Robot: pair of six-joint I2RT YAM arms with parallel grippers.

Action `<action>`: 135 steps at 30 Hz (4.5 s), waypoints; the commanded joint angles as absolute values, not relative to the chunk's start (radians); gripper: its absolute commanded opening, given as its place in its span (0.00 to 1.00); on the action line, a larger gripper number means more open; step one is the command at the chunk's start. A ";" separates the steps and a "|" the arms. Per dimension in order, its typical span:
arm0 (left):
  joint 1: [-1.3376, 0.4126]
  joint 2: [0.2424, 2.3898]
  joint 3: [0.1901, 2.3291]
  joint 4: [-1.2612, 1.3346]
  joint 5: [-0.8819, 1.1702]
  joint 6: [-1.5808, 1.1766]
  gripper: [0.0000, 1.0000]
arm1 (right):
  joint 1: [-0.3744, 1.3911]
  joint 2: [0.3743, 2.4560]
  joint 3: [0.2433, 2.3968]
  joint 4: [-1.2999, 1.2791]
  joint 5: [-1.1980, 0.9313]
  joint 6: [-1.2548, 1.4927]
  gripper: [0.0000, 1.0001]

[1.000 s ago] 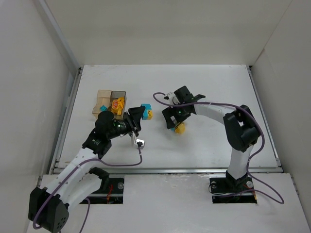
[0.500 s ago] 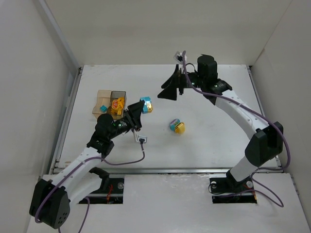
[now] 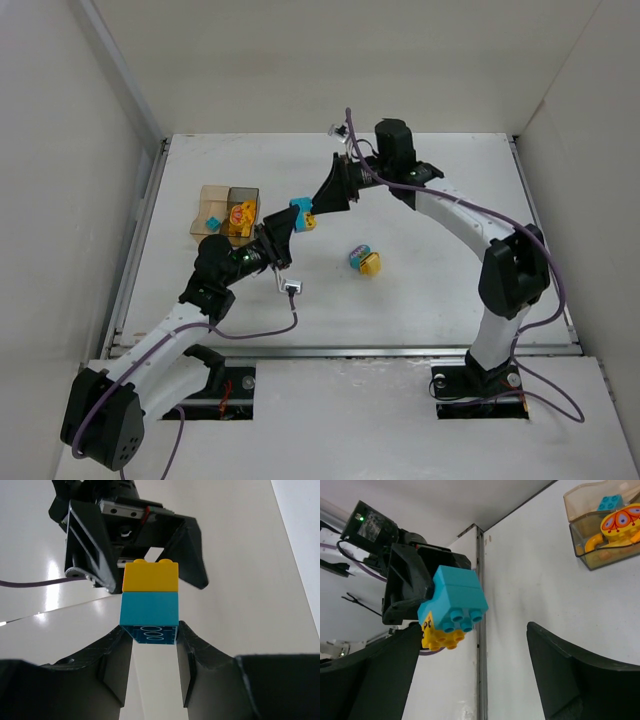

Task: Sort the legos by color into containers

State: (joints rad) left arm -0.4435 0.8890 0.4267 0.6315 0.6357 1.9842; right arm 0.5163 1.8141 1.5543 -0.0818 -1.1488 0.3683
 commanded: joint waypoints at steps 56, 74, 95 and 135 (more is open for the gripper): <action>-0.460 0.841 0.434 0.584 0.304 1.819 0.00 | 0.474 1.948 1.467 -0.332 -0.692 0.250 0.00; -0.423 0.704 0.692 0.371 -0.632 0.685 0.00 | 0.753 2.623 2.605 0.071 -0.470 0.503 0.00; -0.517 0.617 0.650 0.413 -0.650 0.700 0.00 | 0.911 2.740 2.467 0.328 -0.120 0.502 0.22; -0.571 0.738 0.222 1.061 -0.003 1.959 0.00 | 0.580 1.854 1.621 -0.049 -1.097 0.228 1.00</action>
State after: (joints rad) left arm -0.5663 0.7357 0.2317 0.8536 -0.1005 1.8294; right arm 0.5667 1.8549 1.6085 -0.0437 -0.9749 0.2115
